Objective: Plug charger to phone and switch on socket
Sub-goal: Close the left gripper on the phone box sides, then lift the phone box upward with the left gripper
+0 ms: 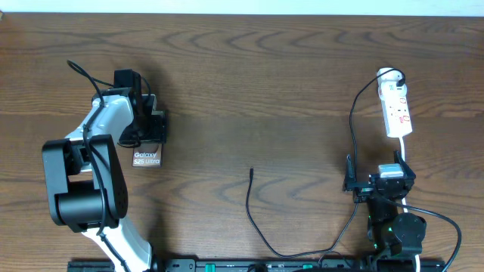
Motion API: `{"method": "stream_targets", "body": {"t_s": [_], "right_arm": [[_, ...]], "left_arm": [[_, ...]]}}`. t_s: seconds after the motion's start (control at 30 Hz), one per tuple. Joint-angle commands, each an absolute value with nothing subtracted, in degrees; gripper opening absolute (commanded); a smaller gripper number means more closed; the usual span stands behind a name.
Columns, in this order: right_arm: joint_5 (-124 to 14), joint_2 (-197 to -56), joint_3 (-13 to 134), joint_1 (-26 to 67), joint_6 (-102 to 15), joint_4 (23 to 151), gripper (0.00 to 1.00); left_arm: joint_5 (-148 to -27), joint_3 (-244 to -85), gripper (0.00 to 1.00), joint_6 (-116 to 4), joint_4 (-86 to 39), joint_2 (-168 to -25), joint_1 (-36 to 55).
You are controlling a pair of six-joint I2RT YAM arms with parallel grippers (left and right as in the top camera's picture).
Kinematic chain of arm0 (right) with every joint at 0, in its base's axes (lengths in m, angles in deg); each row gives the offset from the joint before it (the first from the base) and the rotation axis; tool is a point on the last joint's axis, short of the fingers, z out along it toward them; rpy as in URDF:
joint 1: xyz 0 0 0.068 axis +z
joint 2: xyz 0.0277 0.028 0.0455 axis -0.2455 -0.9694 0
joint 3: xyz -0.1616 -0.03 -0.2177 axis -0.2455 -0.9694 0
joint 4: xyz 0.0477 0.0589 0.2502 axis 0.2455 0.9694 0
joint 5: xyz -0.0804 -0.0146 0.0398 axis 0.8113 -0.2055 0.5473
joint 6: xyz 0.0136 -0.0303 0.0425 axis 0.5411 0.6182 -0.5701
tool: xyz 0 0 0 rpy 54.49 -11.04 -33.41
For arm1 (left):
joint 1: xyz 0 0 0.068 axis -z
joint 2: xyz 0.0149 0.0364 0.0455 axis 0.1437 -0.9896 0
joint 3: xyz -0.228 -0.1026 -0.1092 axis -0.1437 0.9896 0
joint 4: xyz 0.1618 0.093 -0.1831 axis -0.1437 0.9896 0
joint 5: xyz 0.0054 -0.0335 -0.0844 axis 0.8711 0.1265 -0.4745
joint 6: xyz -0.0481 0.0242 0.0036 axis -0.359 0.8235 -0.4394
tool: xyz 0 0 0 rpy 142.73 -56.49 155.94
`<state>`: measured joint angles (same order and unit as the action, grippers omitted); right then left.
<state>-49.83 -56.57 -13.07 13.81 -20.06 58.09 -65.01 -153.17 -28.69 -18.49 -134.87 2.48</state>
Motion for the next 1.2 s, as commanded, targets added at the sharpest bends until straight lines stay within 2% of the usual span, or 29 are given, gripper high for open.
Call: {"method": "stream_targets", "body": {"t_s": [0.0, 1.17], "right_arm": [[-49.6, -56.4, -13.1, 14.1, -19.4, 58.3, 0.99], [-49.6, -56.4, -13.1, 14.1, -19.4, 58.3, 0.99]], "left_arm": [[-71.2, -150.9, 0.07, -28.8, -17.2, -136.6, 2.8], [-71.2, -151.4, 0.07, -28.9, -16.9, -129.0, 2.8]]}}
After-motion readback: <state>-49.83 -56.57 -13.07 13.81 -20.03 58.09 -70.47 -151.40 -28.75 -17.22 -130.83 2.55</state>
